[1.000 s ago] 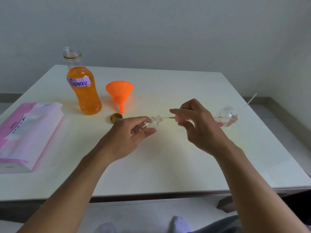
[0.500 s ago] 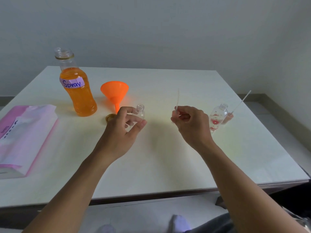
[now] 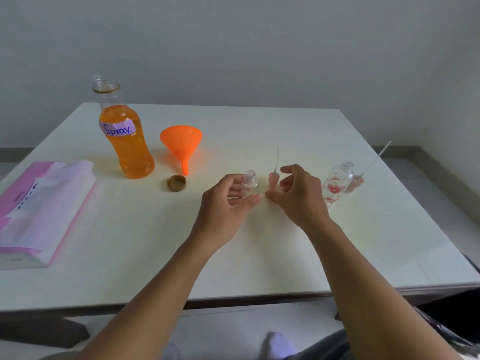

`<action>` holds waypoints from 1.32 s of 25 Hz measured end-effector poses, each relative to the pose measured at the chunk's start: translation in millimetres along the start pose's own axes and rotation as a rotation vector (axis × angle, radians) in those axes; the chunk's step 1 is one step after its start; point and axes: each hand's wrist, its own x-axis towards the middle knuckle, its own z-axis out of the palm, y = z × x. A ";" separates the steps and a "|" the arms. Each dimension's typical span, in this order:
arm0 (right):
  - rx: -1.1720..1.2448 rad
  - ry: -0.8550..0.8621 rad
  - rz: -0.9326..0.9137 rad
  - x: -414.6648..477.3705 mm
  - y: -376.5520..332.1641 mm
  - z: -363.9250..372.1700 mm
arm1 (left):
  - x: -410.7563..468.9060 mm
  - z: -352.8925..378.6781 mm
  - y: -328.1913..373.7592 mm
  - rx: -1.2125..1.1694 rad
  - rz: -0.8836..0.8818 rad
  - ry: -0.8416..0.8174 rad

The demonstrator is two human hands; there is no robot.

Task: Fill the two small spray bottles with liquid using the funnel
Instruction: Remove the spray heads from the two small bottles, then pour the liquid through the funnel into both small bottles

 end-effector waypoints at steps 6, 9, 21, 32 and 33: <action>-0.279 -0.119 -0.015 -32.3 16.2 -27.9 | 4.6 18.7 0.2 0.082 -0.030 0.042; -0.289 -0.131 -0.023 -51.3 15.1 -28.3 | 4.5 16.7 1.8 0.118 -0.066 0.002; -0.085 -0.250 -0.374 -126.3 -28.4 30.8 | -65.8 -103.2 0.5 0.377 -0.061 0.114; 0.172 -0.143 -0.130 -20.1 -132.7 100.2 | 31.9 -195.3 5.4 0.378 -0.166 0.406; 0.202 -0.158 -0.043 -6.5 -140.8 106.3 | 42.7 -197.4 1.6 0.373 -0.192 0.404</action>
